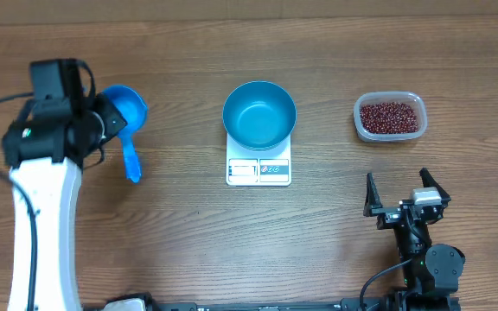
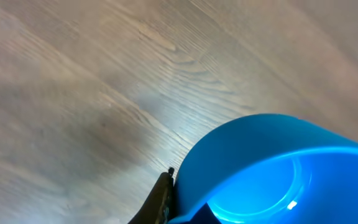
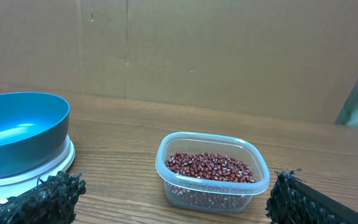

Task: Scoop item into bowl and weigh 150g on scale
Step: 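Lift the blue scoop with the left gripper and swing it right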

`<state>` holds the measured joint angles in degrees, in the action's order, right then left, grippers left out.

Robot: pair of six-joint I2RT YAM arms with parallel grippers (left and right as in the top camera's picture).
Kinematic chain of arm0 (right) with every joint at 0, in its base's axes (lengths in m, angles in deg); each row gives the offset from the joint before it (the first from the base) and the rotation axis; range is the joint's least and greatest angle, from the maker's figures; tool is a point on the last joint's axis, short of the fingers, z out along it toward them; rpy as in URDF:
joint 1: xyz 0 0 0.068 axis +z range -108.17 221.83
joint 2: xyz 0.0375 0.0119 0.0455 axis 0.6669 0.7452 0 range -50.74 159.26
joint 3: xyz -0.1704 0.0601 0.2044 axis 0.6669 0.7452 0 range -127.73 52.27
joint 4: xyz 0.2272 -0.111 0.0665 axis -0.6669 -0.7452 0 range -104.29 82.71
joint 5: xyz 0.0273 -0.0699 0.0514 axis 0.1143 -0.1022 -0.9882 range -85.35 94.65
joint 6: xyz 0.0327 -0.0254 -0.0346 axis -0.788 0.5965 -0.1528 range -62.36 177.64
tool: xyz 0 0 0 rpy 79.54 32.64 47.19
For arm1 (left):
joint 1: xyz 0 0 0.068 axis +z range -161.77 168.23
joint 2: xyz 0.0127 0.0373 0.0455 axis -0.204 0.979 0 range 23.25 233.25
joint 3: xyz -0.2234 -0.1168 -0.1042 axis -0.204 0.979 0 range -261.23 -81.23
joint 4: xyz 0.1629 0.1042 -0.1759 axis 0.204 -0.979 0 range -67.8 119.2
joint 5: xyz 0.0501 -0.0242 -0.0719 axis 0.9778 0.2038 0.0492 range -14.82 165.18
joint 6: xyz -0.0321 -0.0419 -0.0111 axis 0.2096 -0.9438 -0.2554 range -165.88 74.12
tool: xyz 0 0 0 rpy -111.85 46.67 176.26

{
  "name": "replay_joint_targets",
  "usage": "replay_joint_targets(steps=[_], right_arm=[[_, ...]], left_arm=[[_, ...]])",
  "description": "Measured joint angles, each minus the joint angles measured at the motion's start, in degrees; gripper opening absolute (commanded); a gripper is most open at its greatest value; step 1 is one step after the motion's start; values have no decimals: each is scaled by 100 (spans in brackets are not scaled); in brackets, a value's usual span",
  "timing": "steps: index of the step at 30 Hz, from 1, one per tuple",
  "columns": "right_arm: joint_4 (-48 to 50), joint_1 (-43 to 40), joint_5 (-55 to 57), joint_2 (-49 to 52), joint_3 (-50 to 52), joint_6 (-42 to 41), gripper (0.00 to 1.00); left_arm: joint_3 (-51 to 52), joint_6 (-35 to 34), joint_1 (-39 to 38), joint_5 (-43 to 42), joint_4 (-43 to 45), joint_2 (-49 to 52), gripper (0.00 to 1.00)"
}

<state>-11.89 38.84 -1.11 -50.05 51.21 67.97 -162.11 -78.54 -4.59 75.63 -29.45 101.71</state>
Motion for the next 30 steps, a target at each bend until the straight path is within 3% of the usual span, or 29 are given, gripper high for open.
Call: replay_joint_targets(steps=[5,17,30], right_arm=[[0,0,2,0,0,-2,100],[4,0,0,0,0,-2,100],[4,0,-2,0,0,0,100]], left_arm=[[-7,-721,0,-310,-402,-407,4],[-7,-1263,0,-584,-1305,-417,4],[-7,-3359,0,-992,-2715,-417,4]])
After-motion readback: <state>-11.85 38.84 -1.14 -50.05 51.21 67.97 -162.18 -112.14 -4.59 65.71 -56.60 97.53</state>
